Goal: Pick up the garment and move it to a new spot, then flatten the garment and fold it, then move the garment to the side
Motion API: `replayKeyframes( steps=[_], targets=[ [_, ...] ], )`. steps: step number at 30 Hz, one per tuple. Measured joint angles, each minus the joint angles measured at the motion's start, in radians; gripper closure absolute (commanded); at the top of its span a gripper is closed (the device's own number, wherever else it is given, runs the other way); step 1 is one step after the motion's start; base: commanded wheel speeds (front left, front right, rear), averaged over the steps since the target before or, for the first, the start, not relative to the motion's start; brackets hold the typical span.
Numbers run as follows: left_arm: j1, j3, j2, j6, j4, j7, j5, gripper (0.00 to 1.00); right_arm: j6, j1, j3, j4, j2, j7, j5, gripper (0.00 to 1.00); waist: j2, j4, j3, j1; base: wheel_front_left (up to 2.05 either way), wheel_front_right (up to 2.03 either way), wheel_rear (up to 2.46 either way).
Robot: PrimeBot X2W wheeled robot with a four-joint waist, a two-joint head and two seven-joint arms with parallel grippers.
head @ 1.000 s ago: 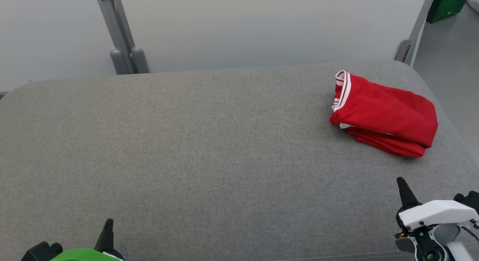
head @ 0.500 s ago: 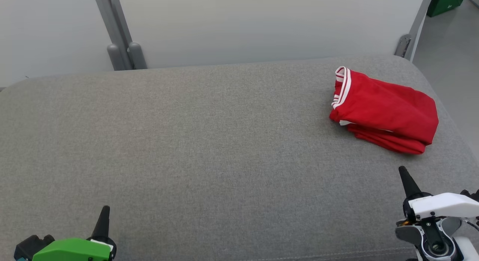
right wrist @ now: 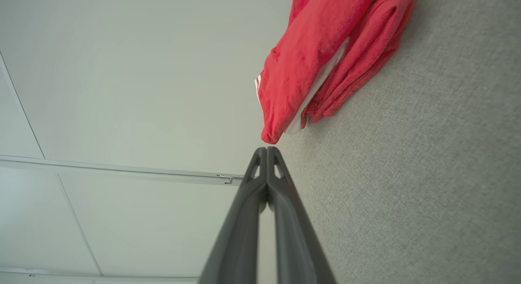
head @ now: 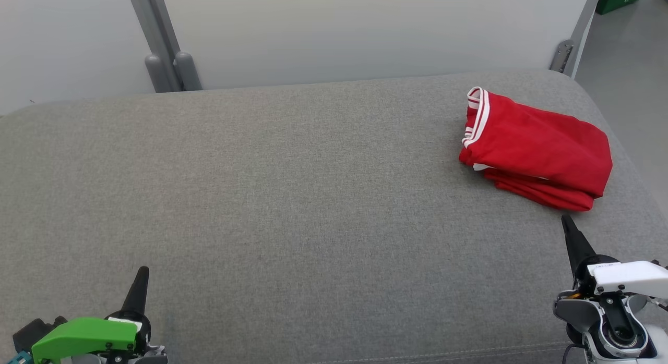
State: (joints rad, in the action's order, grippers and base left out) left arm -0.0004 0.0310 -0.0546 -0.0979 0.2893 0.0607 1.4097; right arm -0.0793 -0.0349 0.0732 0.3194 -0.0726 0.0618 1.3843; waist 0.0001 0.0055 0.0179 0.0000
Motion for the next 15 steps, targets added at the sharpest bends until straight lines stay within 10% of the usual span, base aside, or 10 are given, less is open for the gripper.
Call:
replayKeyframes(
  steps=[15],
  targets=[
    [-0.048, 0.046, 0.012, -0.018, -0.006, 0.05, 0.154, 1.0, -0.035, -0.023, 0.06, -0.023, 0.029, 0.049, 0.179, 1.0, 0.0, -0.005, -0.018, 0.0, 0.0, 0.0, 0.0]
  ],
)
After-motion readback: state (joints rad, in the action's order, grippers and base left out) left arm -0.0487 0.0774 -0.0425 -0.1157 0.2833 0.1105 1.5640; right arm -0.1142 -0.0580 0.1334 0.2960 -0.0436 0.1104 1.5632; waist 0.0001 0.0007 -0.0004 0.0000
